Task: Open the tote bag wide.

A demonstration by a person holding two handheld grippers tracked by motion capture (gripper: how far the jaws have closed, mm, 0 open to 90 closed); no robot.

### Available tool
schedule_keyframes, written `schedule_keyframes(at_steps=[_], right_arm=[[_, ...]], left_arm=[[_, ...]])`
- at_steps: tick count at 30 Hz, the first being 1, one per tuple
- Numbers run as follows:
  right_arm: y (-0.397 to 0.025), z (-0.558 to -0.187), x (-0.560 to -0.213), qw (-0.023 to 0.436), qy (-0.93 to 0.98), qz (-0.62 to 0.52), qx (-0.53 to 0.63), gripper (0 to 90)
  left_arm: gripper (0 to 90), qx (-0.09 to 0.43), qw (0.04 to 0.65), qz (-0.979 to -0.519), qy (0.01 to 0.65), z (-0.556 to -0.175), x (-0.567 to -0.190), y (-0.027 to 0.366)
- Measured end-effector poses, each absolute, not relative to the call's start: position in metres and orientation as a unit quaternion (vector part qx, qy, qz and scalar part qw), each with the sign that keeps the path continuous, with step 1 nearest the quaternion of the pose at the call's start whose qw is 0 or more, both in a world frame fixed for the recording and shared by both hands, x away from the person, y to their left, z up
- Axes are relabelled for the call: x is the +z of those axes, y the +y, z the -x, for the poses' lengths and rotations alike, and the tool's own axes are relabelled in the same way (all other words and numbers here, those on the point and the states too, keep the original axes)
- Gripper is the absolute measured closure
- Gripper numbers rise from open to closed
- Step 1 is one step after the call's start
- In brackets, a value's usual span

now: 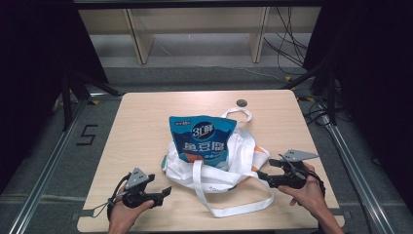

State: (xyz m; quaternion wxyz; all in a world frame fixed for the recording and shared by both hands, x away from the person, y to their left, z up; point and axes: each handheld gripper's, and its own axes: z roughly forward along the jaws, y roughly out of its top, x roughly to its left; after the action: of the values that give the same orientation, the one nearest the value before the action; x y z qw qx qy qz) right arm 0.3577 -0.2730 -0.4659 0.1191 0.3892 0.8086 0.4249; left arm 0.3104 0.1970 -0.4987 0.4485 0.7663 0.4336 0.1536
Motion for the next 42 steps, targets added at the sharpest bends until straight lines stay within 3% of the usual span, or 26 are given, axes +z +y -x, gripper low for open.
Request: schedule_keyframes(at_steps=[7,13,19,21,23,30,42], right_arm=[[-0.277,-0.342,-0.470,0.097,0.800,-0.400,0.436,27.9],[-0.288,-0.330,-0.474,0.119,0.804,-0.397,0.427,26.7],[-0.294,-0.313,-0.479,0.098,0.806,-0.412,0.413,25.3],[-0.299,-0.310,-0.482,0.122,0.812,-0.404,0.404,25.3],[-0.300,-0.305,-0.483,0.099,0.805,-0.413,0.413,25.3],[-0.312,-0.302,-0.489,0.127,0.810,-0.398,0.412,25.2],[-0.309,-0.301,-0.492,0.111,0.816,-0.398,0.403,25.2]], left_arm=[[18.2,0.150,0.454,-0.764,0.433,-0.305,-0.501,0.195],[18.1,0.151,0.447,-0.770,0.430,-0.301,-0.503,0.192],[18.0,0.148,0.444,-0.774,0.426,-0.301,-0.506,0.189],[17.9,0.147,0.442,-0.776,0.426,-0.302,-0.507,0.189],[17.8,0.149,0.437,-0.781,0.420,-0.302,-0.507,0.190],[17.8,0.146,0.436,-0.780,0.425,-0.303,-0.508,0.189],[17.8,0.154,0.425,-0.791,0.412,-0.306,-0.507,0.192]])
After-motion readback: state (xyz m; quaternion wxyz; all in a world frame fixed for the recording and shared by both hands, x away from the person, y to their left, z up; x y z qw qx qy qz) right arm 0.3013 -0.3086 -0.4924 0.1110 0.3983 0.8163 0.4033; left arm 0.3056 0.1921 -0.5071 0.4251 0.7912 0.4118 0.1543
